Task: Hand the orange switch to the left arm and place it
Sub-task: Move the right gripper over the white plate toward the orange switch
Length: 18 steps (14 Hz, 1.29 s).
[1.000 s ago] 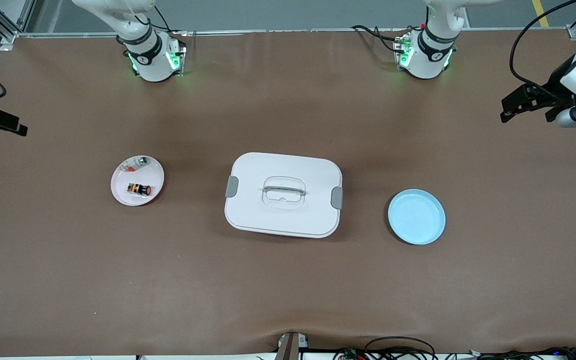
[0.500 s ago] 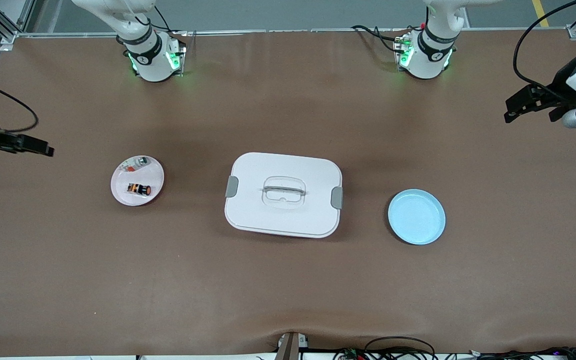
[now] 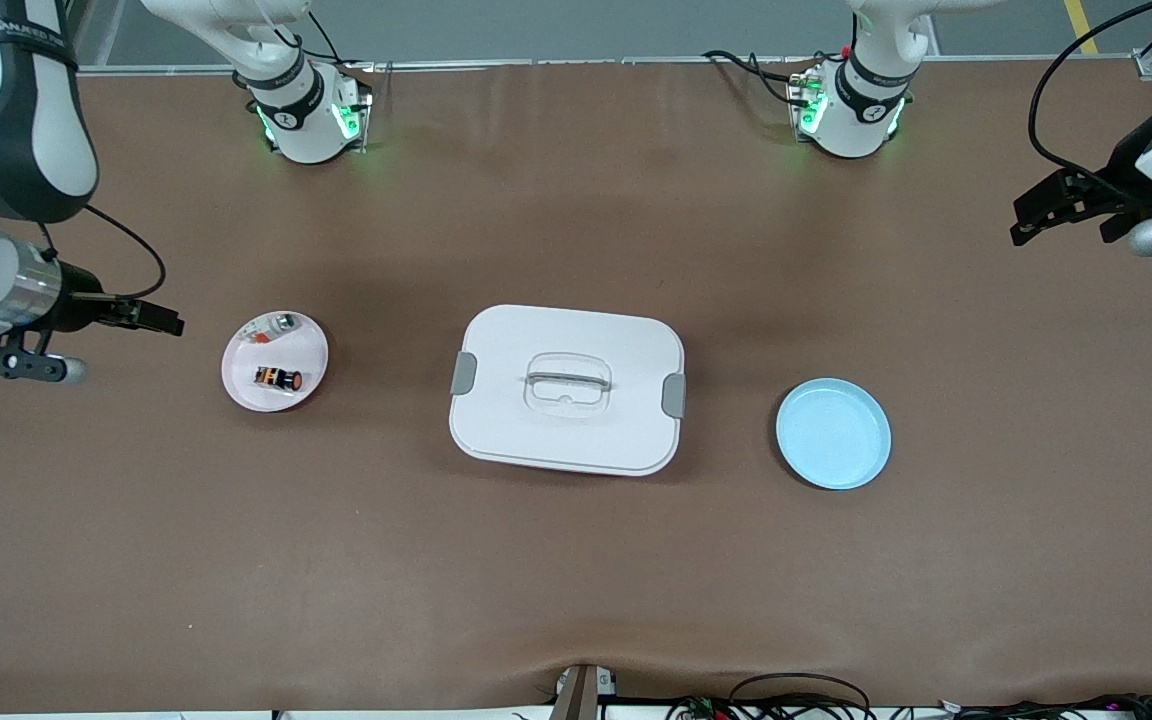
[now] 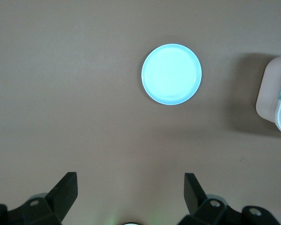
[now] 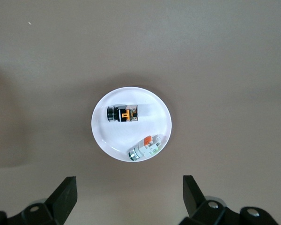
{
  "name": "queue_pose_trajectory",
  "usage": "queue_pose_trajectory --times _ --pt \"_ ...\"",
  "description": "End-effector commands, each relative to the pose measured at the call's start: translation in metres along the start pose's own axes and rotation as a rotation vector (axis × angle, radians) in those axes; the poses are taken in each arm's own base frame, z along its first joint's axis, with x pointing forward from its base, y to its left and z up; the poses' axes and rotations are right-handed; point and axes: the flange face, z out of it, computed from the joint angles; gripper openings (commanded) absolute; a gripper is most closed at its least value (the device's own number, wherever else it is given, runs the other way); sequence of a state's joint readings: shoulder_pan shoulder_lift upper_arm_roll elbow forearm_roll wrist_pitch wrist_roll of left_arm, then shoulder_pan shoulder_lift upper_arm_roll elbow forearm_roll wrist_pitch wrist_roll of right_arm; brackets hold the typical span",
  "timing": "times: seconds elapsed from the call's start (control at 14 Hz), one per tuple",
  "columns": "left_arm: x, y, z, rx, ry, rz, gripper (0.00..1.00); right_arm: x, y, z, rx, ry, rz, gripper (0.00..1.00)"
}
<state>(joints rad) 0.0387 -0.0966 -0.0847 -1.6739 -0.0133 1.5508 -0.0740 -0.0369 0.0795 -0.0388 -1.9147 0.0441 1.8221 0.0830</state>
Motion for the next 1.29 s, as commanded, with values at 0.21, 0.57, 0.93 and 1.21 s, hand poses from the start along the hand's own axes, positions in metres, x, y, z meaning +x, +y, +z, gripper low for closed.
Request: queue_pose_trajectory --times 0.21,0.57,0.93,1.21 --pt "-0.003 -0.003 -0.005 -0.015 -0.005 0.006 1.0 -0.017 0.006 0.074 0.014 0.056 0.101 1.0" --pt "-0.003 -0.008 -0.004 -0.015 -0.014 0.0 1.0 -0.025 0.002 0.131 0.012 0.101 0.118 1.0" --pt "-0.003 -0.009 -0.002 -0.017 -0.017 -0.005 1.0 -0.015 -0.034 0.157 0.008 0.152 0.057 1.0" --pt "-0.002 -0.008 -0.001 -0.015 -0.02 -0.002 1.0 -0.014 -0.051 0.164 0.004 0.157 0.023 1.0"
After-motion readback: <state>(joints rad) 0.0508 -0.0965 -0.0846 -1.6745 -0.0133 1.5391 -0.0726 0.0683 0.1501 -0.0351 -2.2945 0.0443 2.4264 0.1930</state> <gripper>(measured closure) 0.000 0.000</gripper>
